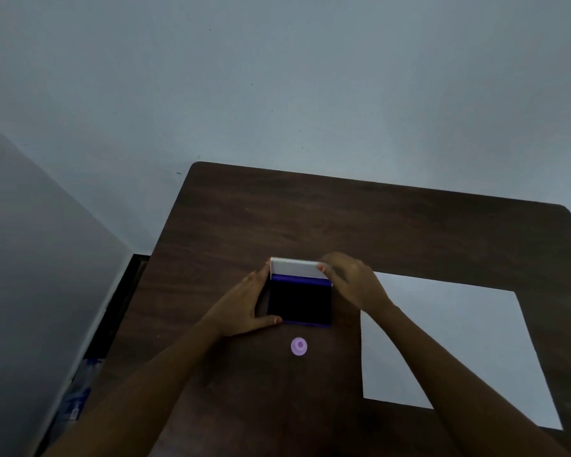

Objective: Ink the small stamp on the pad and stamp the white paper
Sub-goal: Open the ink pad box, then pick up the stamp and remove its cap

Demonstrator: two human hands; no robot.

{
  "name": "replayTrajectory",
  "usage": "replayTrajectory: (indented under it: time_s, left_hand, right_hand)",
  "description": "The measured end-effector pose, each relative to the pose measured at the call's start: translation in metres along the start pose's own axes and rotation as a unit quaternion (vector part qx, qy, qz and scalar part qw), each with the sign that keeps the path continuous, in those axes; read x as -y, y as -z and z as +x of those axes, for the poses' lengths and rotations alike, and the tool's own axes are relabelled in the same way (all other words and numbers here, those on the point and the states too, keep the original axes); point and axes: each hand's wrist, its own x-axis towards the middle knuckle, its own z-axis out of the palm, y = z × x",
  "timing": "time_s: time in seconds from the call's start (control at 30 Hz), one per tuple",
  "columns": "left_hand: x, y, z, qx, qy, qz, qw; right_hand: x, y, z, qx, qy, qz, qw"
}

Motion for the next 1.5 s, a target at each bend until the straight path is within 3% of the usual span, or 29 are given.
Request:
replayTrajectory:
  time_s: [0.23,0.37,0.53,0.93,1.23,1.37,1.5]
  left_hand:
    - [0.001,-0.002,0.0,-0.018,-0.025,0.033,0.999]
    - [0.006,-0.006,0.0,-0.008,-0.051,0.122,0.991]
    - [0.009,-0.007,0.002,0.006,-0.051,0.124,0.991]
    - [0.005,-0.008,0.0,-0.007,-0.049,0.127,0.991]
    - [-0.008,-0.01,-0.013,-0.017,-0.008,0.095,0.995]
    - [-0.027,-0.02,-0.036,-0.134,0.01,0.099,0.986]
    - [-0.048,-0.042,-0.06,-0.214,0.024,0.117,0.969]
  right_hand:
    - [-0.005,-0.013,0.037,-0.109,-0.079,0.014,0.991]
    - [-0.013,-0.024,0.048,-0.123,-0.125,-0.019,0.984]
    - [-0.023,-0.034,0.053,-0.126,-0.167,-0.047,0.977]
    - [-0.006,-0.029,0.042,-0.175,-0.131,-0.069,0.974]
    - [0.026,-0.03,-0.012,-0.081,-0.021,-0.067,0.994]
    - [0.042,-0.04,-0.046,0.003,0.062,-0.067,0.996]
    - [0.045,-0.051,-0.072,0.029,0.07,-0.071,0.995]
